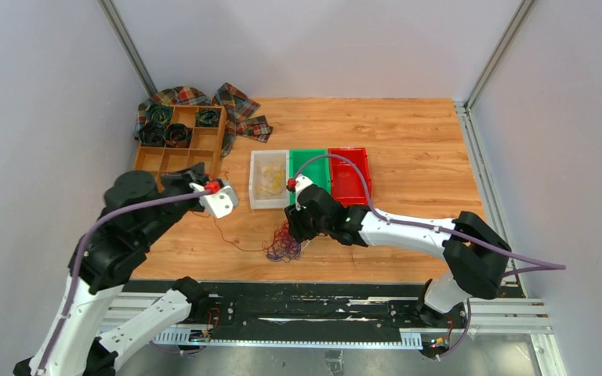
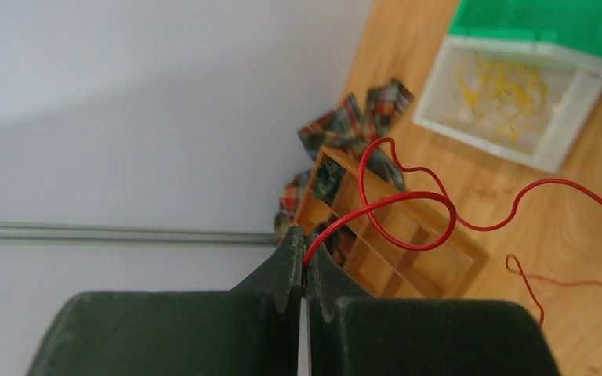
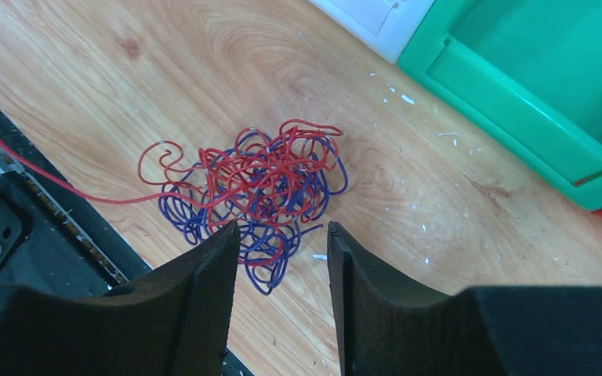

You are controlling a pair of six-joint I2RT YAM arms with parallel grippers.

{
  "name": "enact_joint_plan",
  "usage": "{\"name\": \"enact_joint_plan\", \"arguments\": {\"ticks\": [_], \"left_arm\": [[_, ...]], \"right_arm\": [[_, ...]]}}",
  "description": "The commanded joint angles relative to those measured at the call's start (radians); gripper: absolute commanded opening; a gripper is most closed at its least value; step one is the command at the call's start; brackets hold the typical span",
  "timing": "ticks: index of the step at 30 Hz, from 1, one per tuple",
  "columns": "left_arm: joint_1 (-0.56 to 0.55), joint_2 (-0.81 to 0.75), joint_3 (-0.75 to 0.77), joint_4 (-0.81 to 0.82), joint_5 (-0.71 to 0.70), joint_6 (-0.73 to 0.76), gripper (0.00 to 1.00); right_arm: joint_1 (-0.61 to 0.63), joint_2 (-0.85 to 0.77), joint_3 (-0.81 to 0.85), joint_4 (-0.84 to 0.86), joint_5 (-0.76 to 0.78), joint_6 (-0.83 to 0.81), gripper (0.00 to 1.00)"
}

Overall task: Untangle the cables
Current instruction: Untie the cable.

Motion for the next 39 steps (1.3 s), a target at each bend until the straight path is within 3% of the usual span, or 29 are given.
{"name": "enact_joint_plan", "arguments": {"ticks": [1, 5, 6, 10, 15, 21, 26, 35, 39], "left_arm": [[0.001, -0.044, -0.159, -0.067, -0.128, 0.03, 0.01], [0.011, -0.077, -0.359, -0.067, -0.107, 0.057, 0.01], [0.017, -0.08, -0.401, -0.078, -0.074, 0.058, 0.05], [0.023, -0.07, -0.511, -0.138, 0.079, 0.085, 0.55], [0.024, 0.051, -0.492, -0.141, 0.267, 0.024, 0.84], [-0.012, 0.266, -0.449, -0.133, 0.479, -0.028, 0.84], [-0.065, 0.344, -0.512, -0.078, 0.481, -0.032, 0.82], [-0.08, 0.32, -0.627, -0.014, 0.483, 0.044, 0.83], [-0.08, 0.333, -0.655, 0.069, 0.455, 0.037, 0.73]], "right_arm": [[-0.011, 0.073, 0.076, -0.063, 0.007, 0.061, 0.44], [-0.014, 0.121, 0.121, -0.061, -0.059, 0.094, 0.3], [-0.016, 0.123, 0.125, -0.061, -0.066, 0.101, 0.25], [-0.017, 0.107, 0.118, -0.057, -0.069, 0.112, 0.09], [-0.026, 0.087, 0.088, -0.04, -0.074, 0.134, 0.02], [-0.033, 0.076, 0.065, -0.021, -0.092, 0.167, 0.01], [-0.044, 0.066, 0.053, -0.008, -0.1, 0.179, 0.0], [-0.068, 0.048, 0.028, 0.023, -0.144, 0.196, 0.0], [-0.069, 0.034, 0.009, 0.051, -0.149, 0.204, 0.01]]}}
